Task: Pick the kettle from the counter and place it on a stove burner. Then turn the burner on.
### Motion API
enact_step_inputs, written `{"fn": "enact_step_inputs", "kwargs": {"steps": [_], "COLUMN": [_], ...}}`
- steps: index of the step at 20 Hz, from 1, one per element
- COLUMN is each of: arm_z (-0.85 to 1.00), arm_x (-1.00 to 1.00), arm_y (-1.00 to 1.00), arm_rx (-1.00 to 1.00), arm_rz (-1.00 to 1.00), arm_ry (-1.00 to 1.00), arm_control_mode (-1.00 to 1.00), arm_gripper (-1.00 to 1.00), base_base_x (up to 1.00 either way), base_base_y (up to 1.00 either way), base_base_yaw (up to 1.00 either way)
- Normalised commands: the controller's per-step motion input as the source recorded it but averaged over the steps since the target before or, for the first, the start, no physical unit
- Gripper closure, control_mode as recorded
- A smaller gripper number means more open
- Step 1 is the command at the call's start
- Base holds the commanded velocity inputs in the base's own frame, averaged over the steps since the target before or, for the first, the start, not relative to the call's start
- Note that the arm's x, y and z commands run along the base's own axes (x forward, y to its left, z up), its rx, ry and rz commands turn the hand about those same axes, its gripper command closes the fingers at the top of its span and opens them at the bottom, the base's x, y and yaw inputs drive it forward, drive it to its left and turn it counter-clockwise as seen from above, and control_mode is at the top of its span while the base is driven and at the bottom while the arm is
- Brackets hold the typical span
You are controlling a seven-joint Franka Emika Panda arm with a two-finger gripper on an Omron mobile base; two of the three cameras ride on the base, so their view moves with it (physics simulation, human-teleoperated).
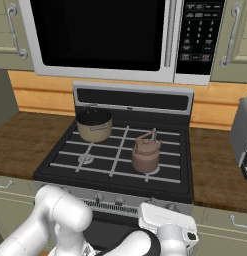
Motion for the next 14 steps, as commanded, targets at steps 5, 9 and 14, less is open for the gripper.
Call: {"fn": "enact_step_inputs", "kwargs": {"steps": [5, 9, 14], "arm_z": [-1.00, -0.55, -0.26], "arm_x": [-0.28, 0.18, 0.38], "arm_y": [-0.08, -0.01, 0.00], "arm_rx": [-0.54, -0.11, -0.01], "arm_rz": [0.21, 0.00, 0.00], "arm_ry": [-0.07, -0.10, -0.15], "arm_control_mode": [-1.00, -1.00, -1.00], "arm_gripper": [-1.00, -1.00, -1.00], "base_base_x": [0.00, 0.00, 0.00], "base_base_y": [0.00, 0.00, 0.00], "base_base_yaw": [0.00, 0.00, 0.00]}}
